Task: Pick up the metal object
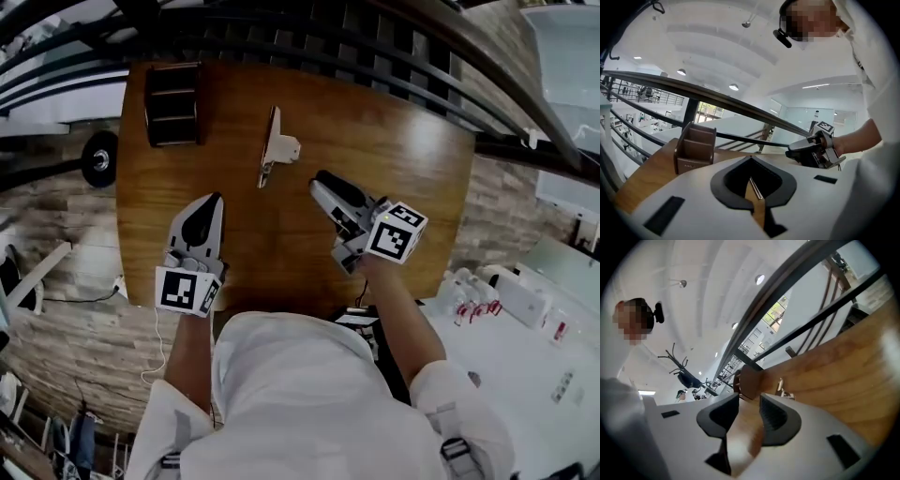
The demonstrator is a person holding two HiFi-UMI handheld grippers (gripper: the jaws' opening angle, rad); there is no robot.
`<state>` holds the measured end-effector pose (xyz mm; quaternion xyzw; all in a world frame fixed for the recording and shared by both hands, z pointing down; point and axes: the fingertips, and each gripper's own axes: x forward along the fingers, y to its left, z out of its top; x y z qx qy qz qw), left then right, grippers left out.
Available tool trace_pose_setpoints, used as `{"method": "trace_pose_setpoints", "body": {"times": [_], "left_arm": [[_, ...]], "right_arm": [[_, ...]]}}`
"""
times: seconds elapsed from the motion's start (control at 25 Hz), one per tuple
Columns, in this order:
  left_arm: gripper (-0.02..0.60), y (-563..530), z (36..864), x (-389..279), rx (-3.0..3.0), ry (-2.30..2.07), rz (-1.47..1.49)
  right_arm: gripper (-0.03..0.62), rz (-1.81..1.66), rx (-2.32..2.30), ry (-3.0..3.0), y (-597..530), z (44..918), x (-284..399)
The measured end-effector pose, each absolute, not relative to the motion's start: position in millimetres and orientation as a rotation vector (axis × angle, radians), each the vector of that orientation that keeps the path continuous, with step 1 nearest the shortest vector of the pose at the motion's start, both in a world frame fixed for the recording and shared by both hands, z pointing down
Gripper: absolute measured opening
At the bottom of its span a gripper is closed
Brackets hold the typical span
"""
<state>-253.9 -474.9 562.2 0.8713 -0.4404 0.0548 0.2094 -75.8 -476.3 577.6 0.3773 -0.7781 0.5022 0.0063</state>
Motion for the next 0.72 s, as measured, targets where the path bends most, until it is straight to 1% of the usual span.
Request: {"method": "trace_pose_setpoints", "body": {"times": [0.2, 0.32, 0.52, 0.72], "left_arm": [[0.008, -481.9, 586.3, -232.9, 2.442, -1.139, 0.149], [0.008, -488.0, 594.9, -224.3, 2.42, -1.08, 0.121], [0.008, -480.6, 616.5, -212.1, 2.408, -0.946, 0.196], [0.008, -482.9, 626.4, -206.0, 2.396, -0.927, 0.19]], "right_arm": [[0.14, 1.727, 1.232, -2.32, -497.9, 613.8, -73.0], [0.141, 1.755, 1.254, -2.299, -514.6, 624.3, -73.6], [0.141, 1.784, 1.22, -2.254, -529.9, 642.4, -81.1], [0.14, 1.782, 1.12, -2.273, -537.2, 654.2, -92.9]]}}
